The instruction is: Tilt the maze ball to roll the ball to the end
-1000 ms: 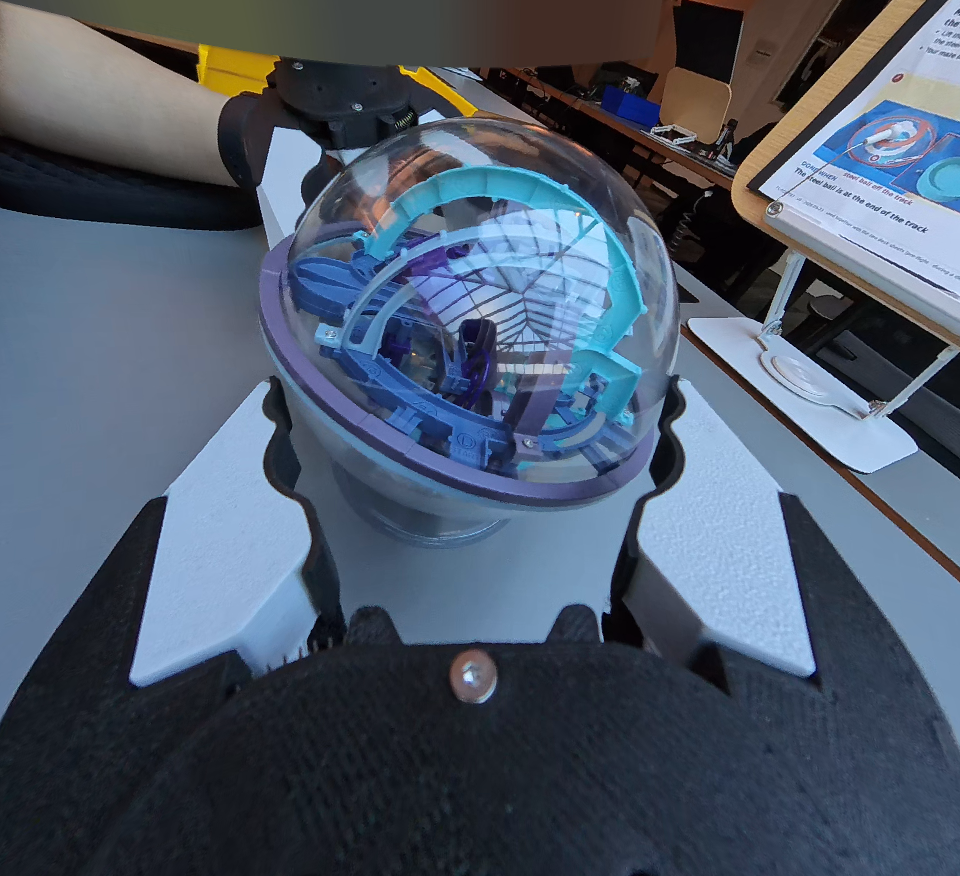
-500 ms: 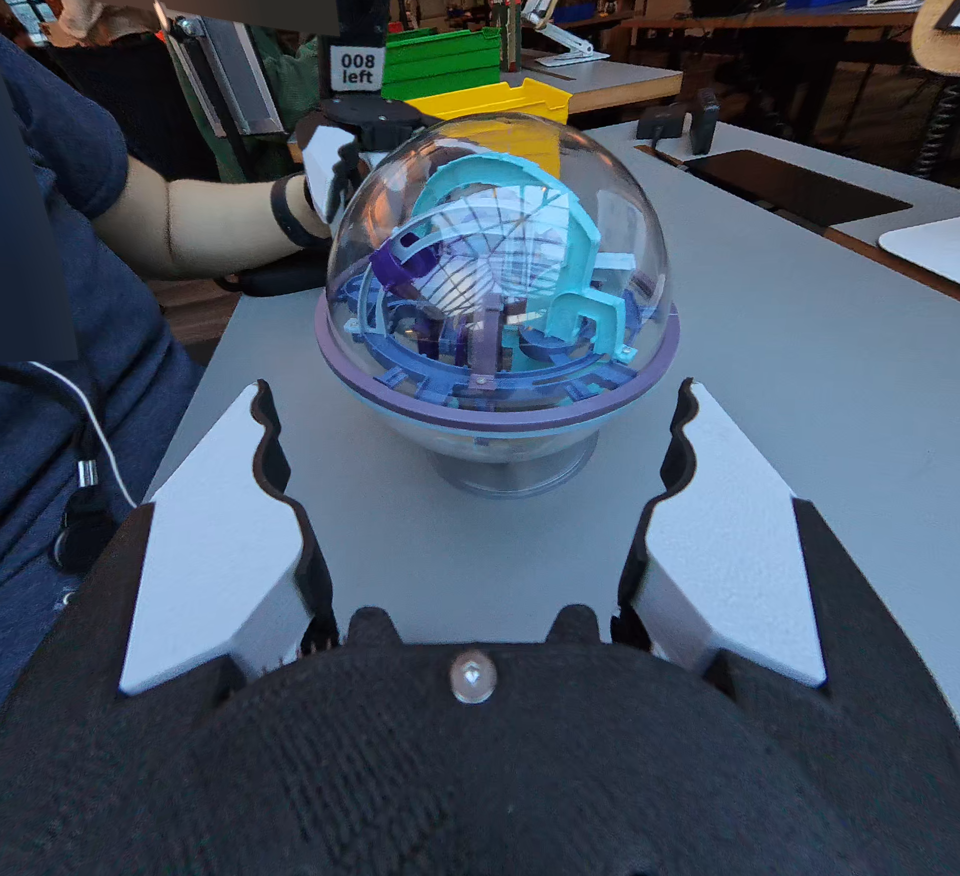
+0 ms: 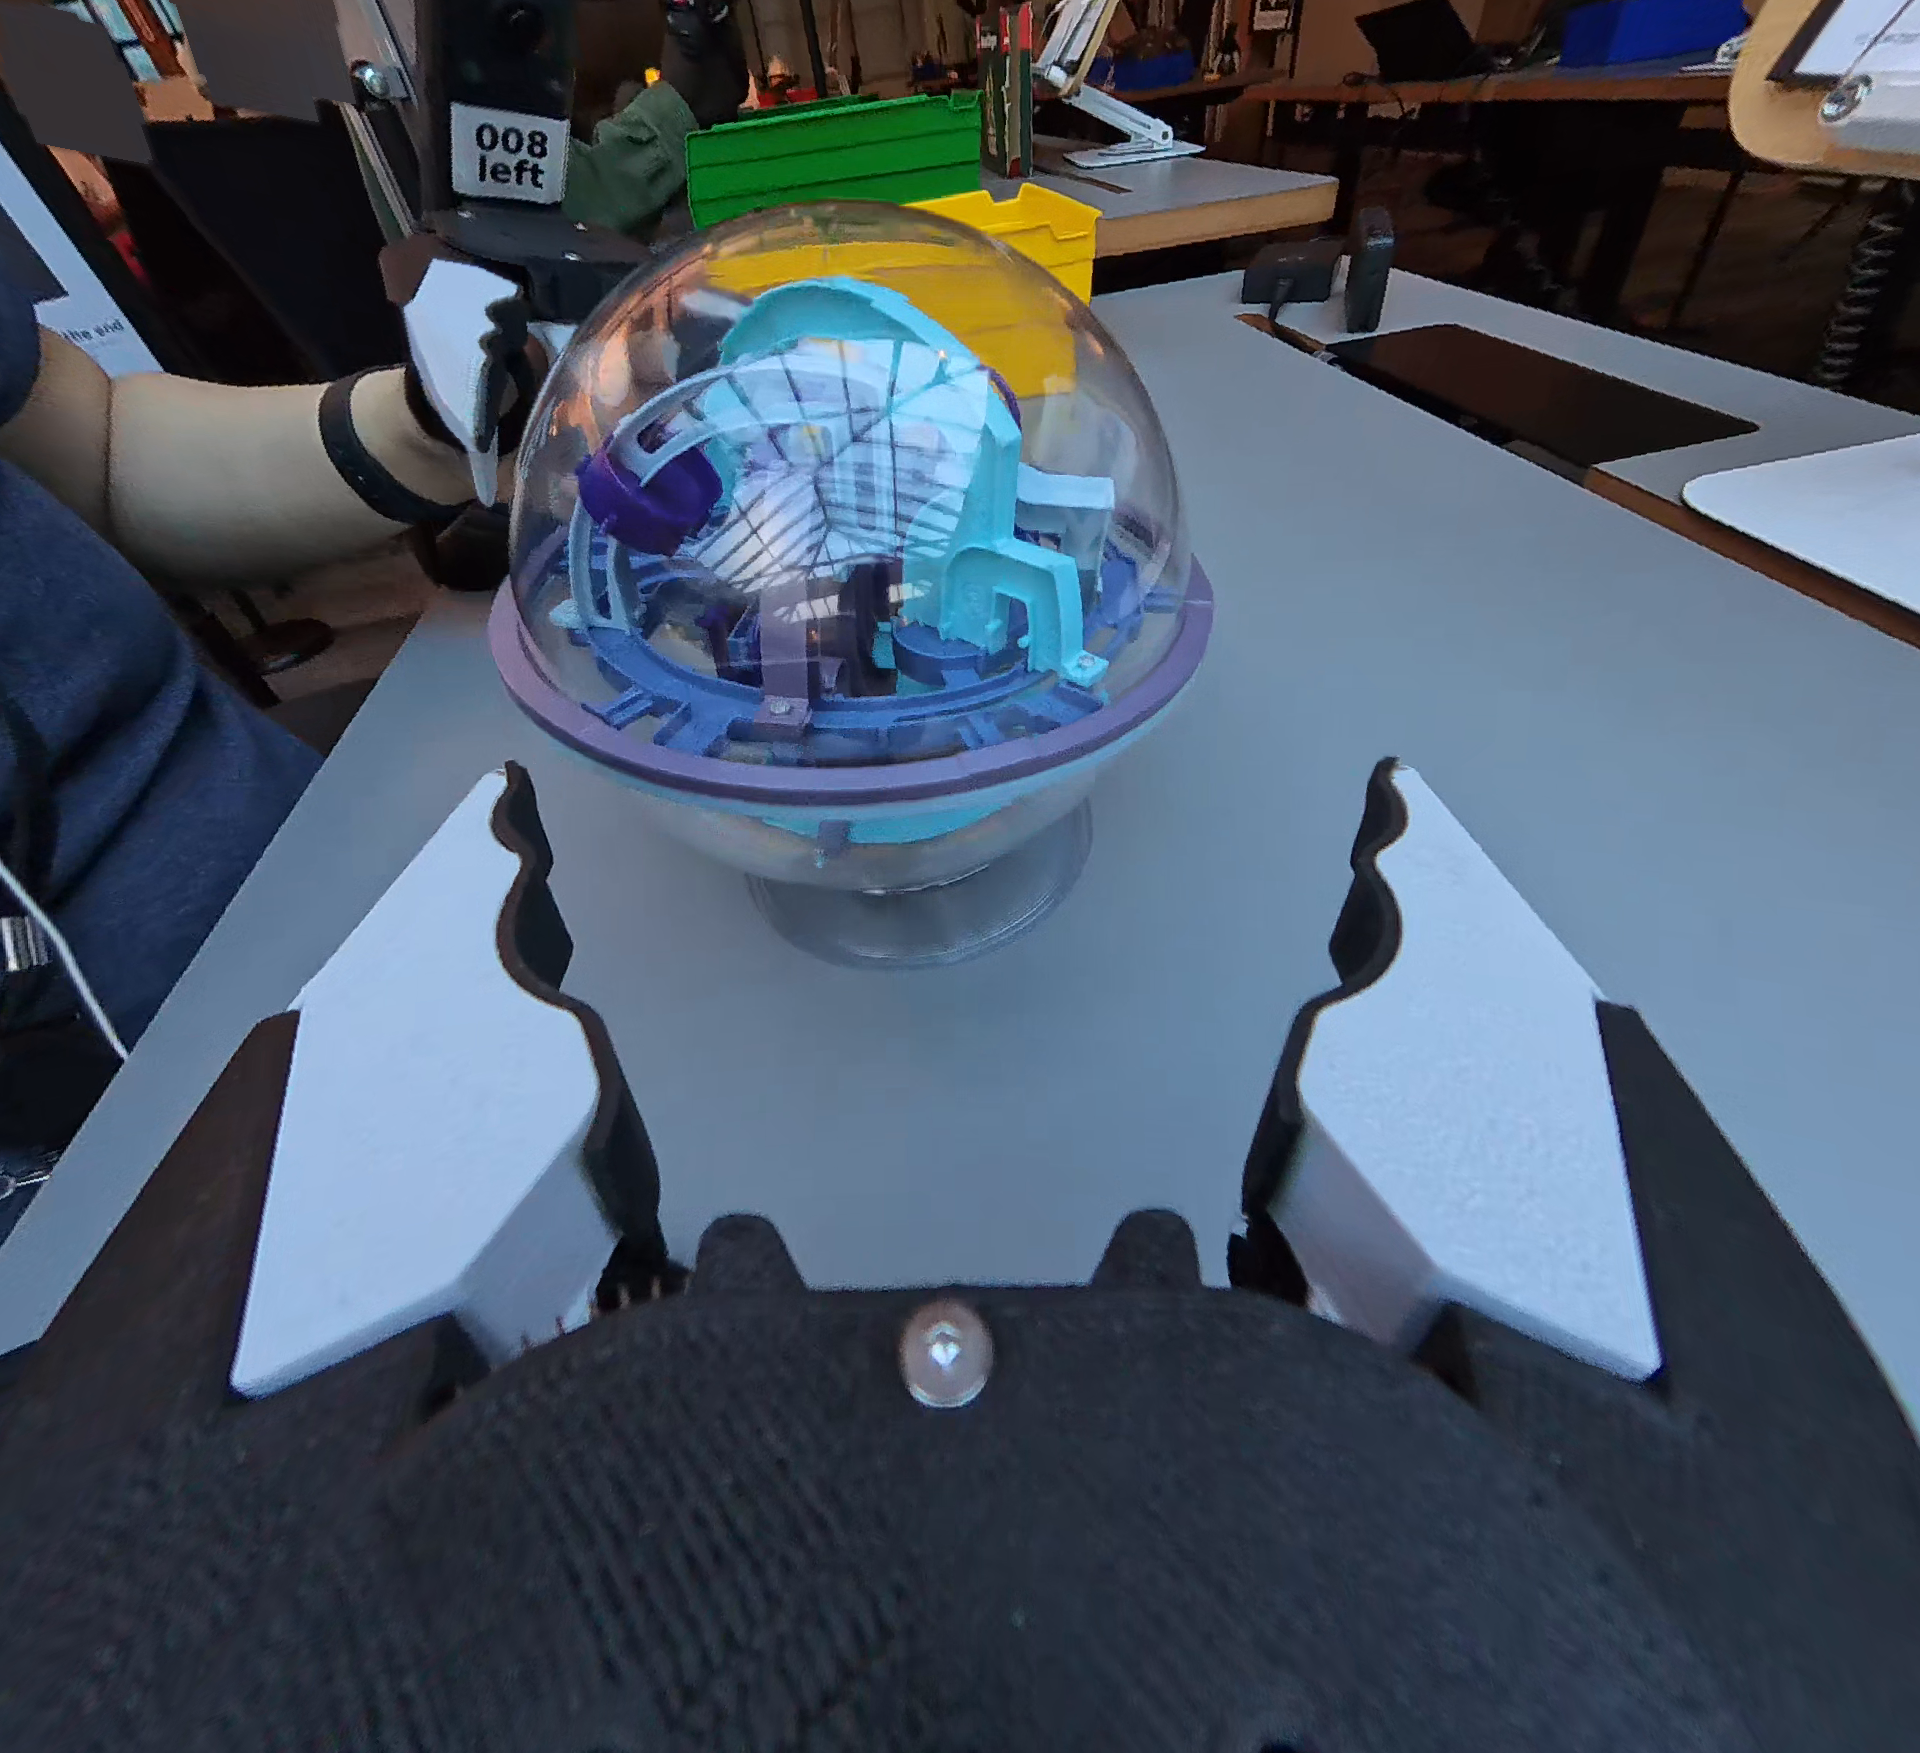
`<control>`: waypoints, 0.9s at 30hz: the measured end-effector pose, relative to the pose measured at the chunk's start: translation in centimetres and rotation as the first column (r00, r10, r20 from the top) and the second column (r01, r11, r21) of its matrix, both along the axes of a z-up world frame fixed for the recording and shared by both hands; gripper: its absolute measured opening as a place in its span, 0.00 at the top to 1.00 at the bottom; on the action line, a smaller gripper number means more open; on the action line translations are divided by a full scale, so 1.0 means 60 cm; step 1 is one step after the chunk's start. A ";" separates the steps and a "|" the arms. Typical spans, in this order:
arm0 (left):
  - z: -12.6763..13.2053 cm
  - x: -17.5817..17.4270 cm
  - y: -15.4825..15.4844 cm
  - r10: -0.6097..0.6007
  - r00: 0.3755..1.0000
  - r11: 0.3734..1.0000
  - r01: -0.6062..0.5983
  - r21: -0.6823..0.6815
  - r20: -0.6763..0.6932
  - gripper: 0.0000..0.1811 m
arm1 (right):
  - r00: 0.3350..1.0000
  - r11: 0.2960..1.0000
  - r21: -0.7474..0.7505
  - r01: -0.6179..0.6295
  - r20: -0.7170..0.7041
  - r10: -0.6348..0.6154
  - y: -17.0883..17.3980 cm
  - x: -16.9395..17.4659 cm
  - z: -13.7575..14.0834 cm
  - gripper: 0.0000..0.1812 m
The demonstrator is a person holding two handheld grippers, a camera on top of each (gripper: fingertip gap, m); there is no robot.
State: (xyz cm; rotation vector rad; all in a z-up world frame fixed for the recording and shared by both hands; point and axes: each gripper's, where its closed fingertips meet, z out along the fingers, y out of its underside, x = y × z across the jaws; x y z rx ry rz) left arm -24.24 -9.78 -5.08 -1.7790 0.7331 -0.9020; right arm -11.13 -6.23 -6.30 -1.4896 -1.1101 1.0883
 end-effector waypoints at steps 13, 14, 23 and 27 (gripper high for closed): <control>-0.042 -0.008 -0.004 0.037 0.996 0.999 -0.034 0.036 -0.076 0.25 | 0.999 0.999 -0.034 0.033 0.008 -0.033 -0.011 0.004 -0.011 0.16; -0.047 -0.009 -0.006 0.038 0.996 0.999 -0.036 0.037 -0.079 0.25 | 0.999 0.998 -0.039 0.046 -0.005 -0.046 -0.009 0.007 -0.010 0.16; -0.086 0.022 0.001 -0.024 0.976 0.998 0.037 0.057 -0.216 0.27 | 0.975 0.975 -0.051 0.216 -0.048 -0.218 0.015 0.032 -0.001 0.17; -0.103 0.032 0.003 -0.067 0.967 0.997 0.073 0.018 -0.245 0.27 | 0.972 0.974 -0.002 0.227 -0.059 -0.226 0.008 0.037 0.020 0.17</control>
